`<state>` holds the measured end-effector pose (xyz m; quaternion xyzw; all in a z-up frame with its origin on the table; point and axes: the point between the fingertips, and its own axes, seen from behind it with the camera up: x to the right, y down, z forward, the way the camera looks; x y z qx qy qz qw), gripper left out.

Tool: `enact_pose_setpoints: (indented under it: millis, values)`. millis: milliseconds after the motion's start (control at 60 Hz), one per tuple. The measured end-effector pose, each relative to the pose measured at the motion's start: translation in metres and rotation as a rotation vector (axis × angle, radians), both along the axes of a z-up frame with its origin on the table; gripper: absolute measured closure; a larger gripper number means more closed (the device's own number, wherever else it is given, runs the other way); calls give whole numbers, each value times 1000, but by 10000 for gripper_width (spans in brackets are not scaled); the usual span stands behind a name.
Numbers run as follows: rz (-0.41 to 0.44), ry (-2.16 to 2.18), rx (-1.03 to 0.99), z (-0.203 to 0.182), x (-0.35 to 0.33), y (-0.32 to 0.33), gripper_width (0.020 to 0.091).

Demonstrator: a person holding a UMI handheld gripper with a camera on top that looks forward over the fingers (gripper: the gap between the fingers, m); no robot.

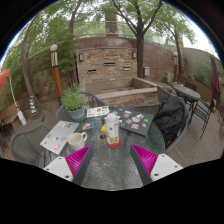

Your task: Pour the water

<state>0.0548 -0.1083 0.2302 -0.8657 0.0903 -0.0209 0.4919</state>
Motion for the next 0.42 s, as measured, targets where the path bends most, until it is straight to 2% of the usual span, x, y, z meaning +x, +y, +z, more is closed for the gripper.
enact_pose_setpoints:
  millis: [183, 333, 417]
  values:
    - [3, 70, -13, 59, -15, -58, 267]
    - [12, 116, -10, 81, 3, -89, 274]
    - [45, 125, -19, 81, 20, -106, 280]
